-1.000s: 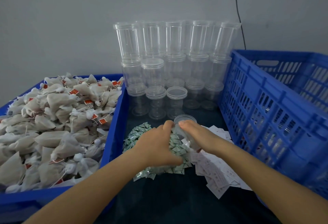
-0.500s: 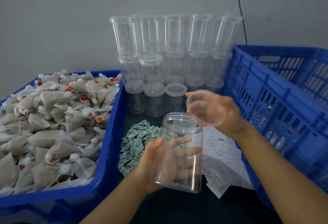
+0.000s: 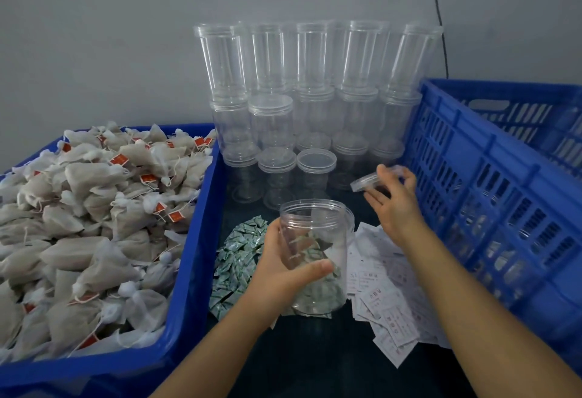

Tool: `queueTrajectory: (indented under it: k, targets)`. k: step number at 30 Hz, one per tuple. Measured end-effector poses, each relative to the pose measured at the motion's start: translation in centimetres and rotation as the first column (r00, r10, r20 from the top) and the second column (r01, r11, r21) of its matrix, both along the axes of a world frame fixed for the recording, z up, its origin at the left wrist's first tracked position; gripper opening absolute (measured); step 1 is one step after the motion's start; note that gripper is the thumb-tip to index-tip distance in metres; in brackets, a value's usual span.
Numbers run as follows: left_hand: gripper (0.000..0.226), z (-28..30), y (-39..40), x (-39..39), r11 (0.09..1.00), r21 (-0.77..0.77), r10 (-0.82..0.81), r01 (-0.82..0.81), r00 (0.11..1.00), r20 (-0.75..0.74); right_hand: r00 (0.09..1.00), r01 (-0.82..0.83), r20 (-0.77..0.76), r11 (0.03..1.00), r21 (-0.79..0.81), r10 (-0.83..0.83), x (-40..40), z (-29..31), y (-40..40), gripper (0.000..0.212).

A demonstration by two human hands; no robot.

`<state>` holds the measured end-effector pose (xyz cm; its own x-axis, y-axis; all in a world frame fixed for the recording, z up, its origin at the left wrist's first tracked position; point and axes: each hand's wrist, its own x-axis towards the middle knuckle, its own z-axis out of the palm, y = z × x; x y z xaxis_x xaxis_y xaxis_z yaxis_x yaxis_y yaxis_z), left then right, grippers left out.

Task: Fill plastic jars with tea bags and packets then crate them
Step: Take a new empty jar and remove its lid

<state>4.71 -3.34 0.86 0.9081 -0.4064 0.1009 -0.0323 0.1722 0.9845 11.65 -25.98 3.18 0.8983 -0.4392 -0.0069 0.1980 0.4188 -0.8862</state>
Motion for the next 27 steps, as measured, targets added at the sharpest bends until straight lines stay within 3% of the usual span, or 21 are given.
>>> queueTrajectory:
  k: [4, 9, 15, 19, 22, 25, 27]
  targets:
    - [0.091, -0.1, -0.2, 0.6, 0.996, 0.045, 0.080, -0.080, 0.997, 0.005, 0.946, 0.135, -0.225, 0.913, -0.384, -0.234, 2.0, -2.5, -1.1, 0.064]
    - [0.090, -0.2, -0.3, 0.8, 0.976, 0.131, 0.169, -0.173, 0.985, 0.039, 0.856, 0.048, -0.359, 0.749, -0.661, -0.372, 4.3, -4.7, -2.6, 0.078]
    - [0.097, -0.3, -0.3, 1.4, 0.946, 0.158, 0.275, -0.284, 0.958, 0.078, 0.692, -0.282, -0.603, 0.621, -0.731, -0.396, 6.1, -6.0, -3.2, 0.091]
    - [0.101, -0.5, -0.3, 1.5, 0.946, 0.159, 0.273, -0.282, 0.959, 0.077, 0.649, -0.384, -0.665, 0.596, -0.705, -0.370, 6.4, -6.0, -3.7, 0.103]
    - [0.097, -0.5, -0.4, 1.5, 0.942, 0.168, 0.279, -0.291, 0.956, 0.089, 0.699, -0.340, -0.653, 0.667, -0.663, -0.292, 6.2, -5.2, -3.8, 0.103]
    - [0.092, -0.2, -0.6, 1.5, 0.936, 0.174, 0.292, -0.307, 0.951, 0.103, 0.888, -0.067, -0.406, 0.813, -0.578, -0.216, 4.7, -2.3, -2.2, 0.084]
    - [0.090, 0.0, -0.8, 1.4, 0.936, 0.155, 0.299, -0.315, 0.947, 0.121, 0.960, -0.011, -0.247, 0.857, -0.514, -0.136, 2.5, 0.0, 0.3, 0.070]
